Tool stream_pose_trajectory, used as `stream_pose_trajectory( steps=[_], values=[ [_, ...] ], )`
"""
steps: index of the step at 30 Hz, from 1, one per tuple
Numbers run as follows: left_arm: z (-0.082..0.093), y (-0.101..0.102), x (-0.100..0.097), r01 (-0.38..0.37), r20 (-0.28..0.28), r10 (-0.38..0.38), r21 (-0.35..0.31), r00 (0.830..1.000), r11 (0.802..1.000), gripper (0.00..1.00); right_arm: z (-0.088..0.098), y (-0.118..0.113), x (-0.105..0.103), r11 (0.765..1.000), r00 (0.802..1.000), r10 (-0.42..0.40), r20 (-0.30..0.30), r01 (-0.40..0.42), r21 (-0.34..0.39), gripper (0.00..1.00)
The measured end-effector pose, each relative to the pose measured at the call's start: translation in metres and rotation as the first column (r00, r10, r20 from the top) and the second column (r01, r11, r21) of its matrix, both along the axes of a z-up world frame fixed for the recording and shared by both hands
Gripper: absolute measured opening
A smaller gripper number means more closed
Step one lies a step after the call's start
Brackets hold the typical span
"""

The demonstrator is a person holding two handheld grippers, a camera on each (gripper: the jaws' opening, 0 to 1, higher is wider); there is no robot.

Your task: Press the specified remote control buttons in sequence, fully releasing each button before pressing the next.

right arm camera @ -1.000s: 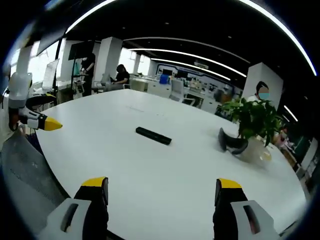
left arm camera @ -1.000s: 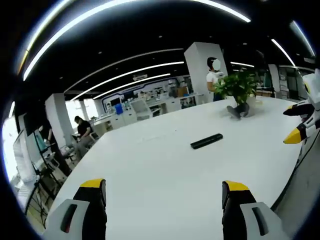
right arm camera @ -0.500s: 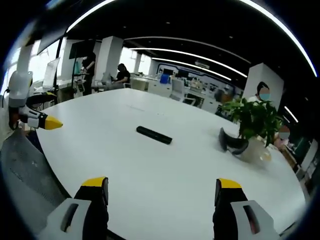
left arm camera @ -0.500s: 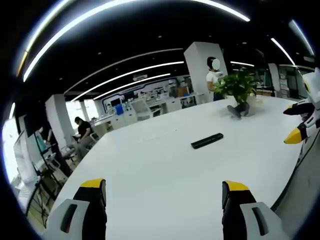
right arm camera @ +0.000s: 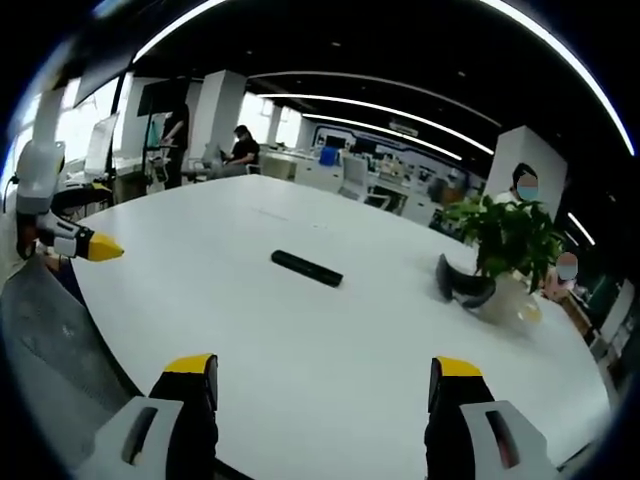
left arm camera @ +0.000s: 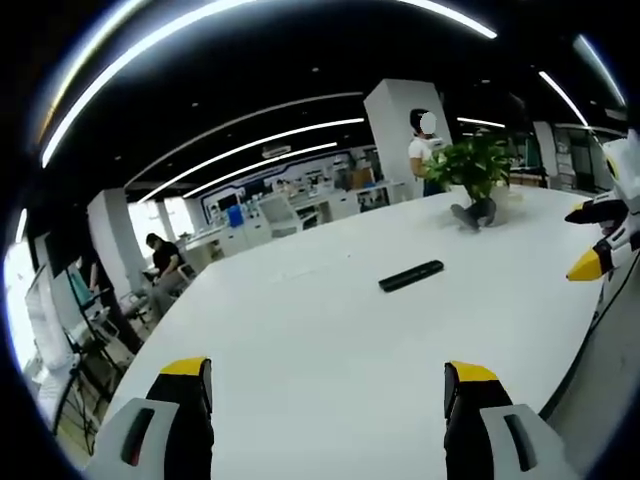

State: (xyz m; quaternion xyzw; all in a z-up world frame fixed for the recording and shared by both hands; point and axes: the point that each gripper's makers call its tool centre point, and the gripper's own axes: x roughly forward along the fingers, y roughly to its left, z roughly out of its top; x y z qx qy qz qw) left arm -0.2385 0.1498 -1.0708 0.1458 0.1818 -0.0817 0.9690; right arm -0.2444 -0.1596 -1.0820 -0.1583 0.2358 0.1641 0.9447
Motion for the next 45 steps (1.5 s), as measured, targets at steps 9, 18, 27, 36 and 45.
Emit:
stream_pose_trajectory(
  steps=[9,18,27,36,45],
  values=[
    [-0.004,-0.009,-0.002,0.045,-0.017,-0.045,0.002,0.999,0.999,1.0,0.004,-0.013,0.003,0.998,0.997,-0.07,0.016,0.07,0.009,0.85],
    [-0.004,-0.014,-0.004,0.07,-0.025,-0.071,-0.033,0.997,0.997,1.0,-0.001,-0.019,0.003,0.995,0.995,-0.099,0.0,0.099,-0.029,0.84],
    [0.0,-0.019,-0.005,0.092,-0.009,-0.093,-0.075,0.996,0.993,1.0,-0.004,-0.026,0.004,0.99,0.991,-0.131,-0.009,0.13,-0.055,0.84],
    [0.001,-0.021,-0.006,0.11,0.001,-0.11,-0.089,0.994,0.99,1.0,-0.007,-0.033,0.004,0.983,0.985,-0.172,-0.015,0.17,-0.076,0.85],
    [-0.001,-0.028,-0.008,0.147,-0.007,-0.148,-0.085,0.989,0.986,1.0,-0.012,-0.033,0.002,0.981,0.984,-0.171,-0.04,0.167,-0.096,0.82]
  ],
)
